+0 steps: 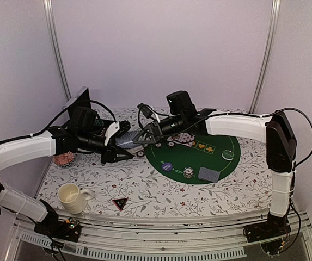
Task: Distribute texas hold em gaming equipment
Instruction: Pass from the left arm to the right
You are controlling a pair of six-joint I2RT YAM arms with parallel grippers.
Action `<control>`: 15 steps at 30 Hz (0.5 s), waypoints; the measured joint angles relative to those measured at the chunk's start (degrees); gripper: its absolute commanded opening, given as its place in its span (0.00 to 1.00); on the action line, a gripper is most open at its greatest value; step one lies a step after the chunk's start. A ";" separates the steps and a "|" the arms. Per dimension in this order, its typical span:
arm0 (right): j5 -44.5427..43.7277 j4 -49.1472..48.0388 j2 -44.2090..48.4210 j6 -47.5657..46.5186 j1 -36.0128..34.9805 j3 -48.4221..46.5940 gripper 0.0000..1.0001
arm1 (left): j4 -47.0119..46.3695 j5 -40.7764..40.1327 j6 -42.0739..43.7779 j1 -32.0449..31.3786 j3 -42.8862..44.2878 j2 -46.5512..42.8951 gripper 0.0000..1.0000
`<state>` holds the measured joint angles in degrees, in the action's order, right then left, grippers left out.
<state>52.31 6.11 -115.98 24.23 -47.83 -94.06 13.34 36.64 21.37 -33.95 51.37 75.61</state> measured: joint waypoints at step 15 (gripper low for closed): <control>1.86 -1.62 -0.79 4.74 0.15 0.85 0.01 | -0.74 -4.28 2.71 -0.55 -0.68 -0.76 0.98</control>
<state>54.17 4.49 -116.77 28.97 -47.68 -93.21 12.60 32.36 24.08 -34.50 50.70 74.85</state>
